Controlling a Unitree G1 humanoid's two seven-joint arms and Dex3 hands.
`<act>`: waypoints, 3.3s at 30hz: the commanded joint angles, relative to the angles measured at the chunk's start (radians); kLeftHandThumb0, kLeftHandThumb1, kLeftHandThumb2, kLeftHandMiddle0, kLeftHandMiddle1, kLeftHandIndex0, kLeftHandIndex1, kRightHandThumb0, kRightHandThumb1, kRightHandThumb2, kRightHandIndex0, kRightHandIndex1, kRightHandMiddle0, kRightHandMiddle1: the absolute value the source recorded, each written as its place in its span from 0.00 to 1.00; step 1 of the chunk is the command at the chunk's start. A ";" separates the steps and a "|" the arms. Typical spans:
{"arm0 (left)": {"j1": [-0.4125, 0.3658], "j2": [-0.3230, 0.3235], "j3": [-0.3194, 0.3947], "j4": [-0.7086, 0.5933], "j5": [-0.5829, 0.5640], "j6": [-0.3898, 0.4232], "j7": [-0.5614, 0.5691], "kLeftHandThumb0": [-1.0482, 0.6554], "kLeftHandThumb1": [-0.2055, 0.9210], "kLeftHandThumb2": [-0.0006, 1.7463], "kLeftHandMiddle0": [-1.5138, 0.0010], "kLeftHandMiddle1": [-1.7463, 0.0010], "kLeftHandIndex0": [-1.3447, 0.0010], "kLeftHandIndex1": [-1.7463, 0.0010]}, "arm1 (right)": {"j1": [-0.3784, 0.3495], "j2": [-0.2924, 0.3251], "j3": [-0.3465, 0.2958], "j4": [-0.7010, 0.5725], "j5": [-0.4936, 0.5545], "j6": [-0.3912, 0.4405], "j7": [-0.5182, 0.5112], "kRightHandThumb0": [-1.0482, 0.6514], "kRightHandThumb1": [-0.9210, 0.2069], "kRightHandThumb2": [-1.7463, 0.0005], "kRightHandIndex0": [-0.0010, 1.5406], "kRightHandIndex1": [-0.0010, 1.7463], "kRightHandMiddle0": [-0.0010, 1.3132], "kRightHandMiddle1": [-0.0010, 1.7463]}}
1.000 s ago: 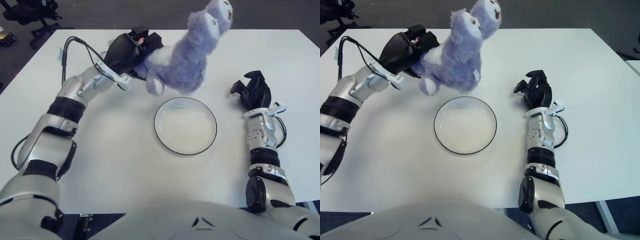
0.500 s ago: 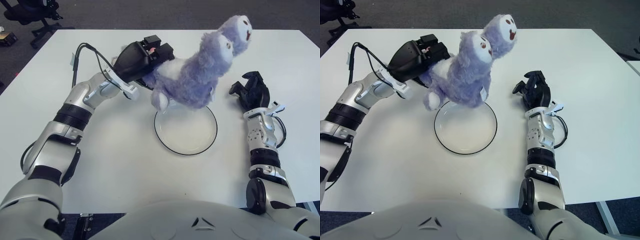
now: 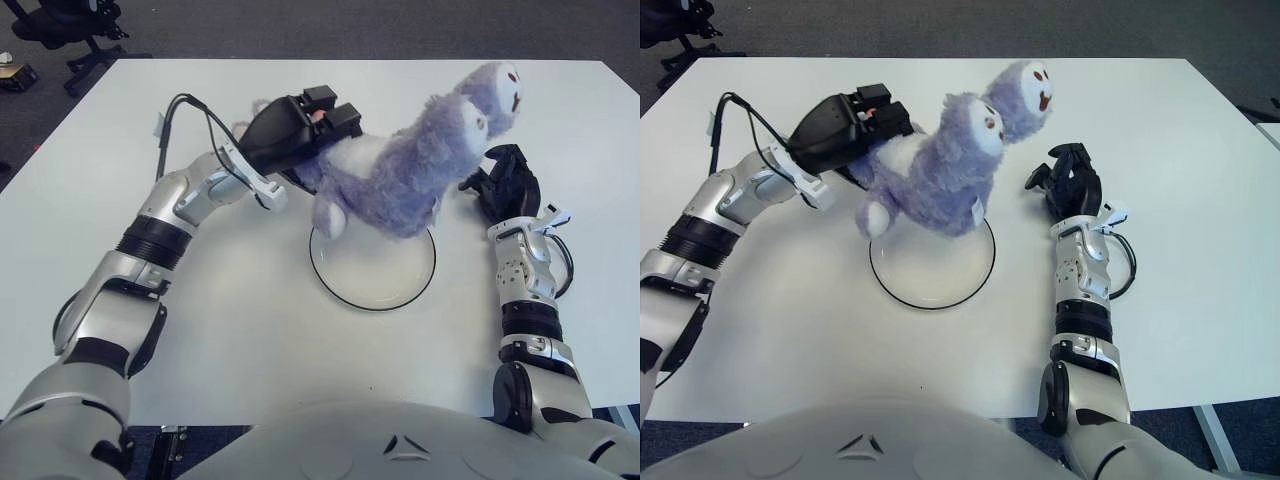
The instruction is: Put the doll into the plate.
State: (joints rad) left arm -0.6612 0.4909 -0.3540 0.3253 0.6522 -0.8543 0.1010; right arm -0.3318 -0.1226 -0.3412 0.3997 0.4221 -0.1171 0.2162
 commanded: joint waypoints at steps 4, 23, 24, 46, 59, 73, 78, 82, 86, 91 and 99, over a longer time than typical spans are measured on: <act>0.014 -0.053 0.004 0.028 -0.064 -0.055 -0.002 0.63 0.94 0.11 0.47 0.00 0.58 0.00 | 0.035 0.009 0.010 -0.005 -0.015 0.049 -0.024 0.39 0.18 0.55 0.54 1.00 0.25 1.00; 0.054 -0.093 0.003 0.045 -0.021 -0.061 -0.012 0.62 0.97 0.08 0.49 0.00 0.61 0.00 | 0.042 0.004 0.020 -0.027 -0.019 0.068 -0.034 0.39 0.19 0.54 0.54 1.00 0.26 1.00; 0.055 -0.094 0.004 0.045 -0.021 -0.062 -0.014 0.62 0.97 0.08 0.49 0.00 0.61 0.00 | 0.043 0.004 0.020 -0.027 -0.019 0.069 -0.035 0.39 0.19 0.54 0.54 1.00 0.26 1.00; 0.089 -0.092 -0.010 -0.034 -0.042 0.040 -0.177 0.47 0.99 0.18 0.58 0.00 0.72 0.05 | 0.043 -0.002 0.023 -0.030 -0.021 0.081 -0.030 0.39 0.19 0.54 0.53 1.00 0.26 1.00; 0.107 -0.083 -0.007 -0.120 -0.012 0.113 -0.245 0.30 1.00 0.23 0.67 0.27 0.76 0.31 | 0.044 -0.006 0.023 -0.028 -0.021 0.080 -0.021 0.39 0.19 0.54 0.53 1.00 0.26 1.00; 0.120 -0.075 -0.009 -0.167 0.021 0.148 -0.250 0.14 1.00 0.37 0.66 0.82 0.74 0.78 | 0.047 -0.007 0.024 -0.037 -0.025 0.084 -0.021 0.39 0.19 0.54 0.52 1.00 0.25 1.00; 0.125 -0.075 -0.011 -0.171 0.006 0.152 -0.261 0.10 1.00 0.43 0.67 0.97 0.75 0.90 | 0.048 -0.009 0.024 -0.039 -0.026 0.088 -0.021 0.39 0.18 0.55 0.52 1.00 0.25 1.00; 0.126 -0.075 -0.011 -0.173 0.002 0.153 -0.266 0.09 1.00 0.44 0.68 0.99 0.77 0.92 | 0.048 -0.009 0.024 -0.040 -0.026 0.089 -0.021 0.39 0.18 0.55 0.52 1.00 0.25 1.00; 0.130 -0.074 -0.013 -0.175 -0.043 0.154 -0.299 0.08 1.00 0.46 0.69 1.00 0.79 0.94 | 0.049 -0.008 0.024 -0.043 -0.028 0.093 -0.024 0.39 0.18 0.55 0.52 1.00 0.25 1.00; 0.134 -0.072 -0.012 -0.180 -0.096 0.160 -0.342 0.06 1.00 0.48 0.70 1.00 0.82 0.96 | 0.050 -0.009 0.025 -0.048 -0.030 0.099 -0.027 0.39 0.18 0.55 0.52 1.00 0.25 1.00; 0.136 -0.074 -0.008 -0.185 -0.107 0.162 -0.360 0.05 1.00 0.48 0.71 1.00 0.82 0.96 | 0.051 -0.008 0.024 -0.050 -0.031 0.101 -0.028 0.40 0.17 0.56 0.51 1.00 0.25 1.00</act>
State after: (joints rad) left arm -0.5377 0.4083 -0.3622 0.1513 0.5571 -0.6979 -0.2460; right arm -0.3113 -0.1322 -0.3194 0.3376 0.4010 -0.0440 0.1975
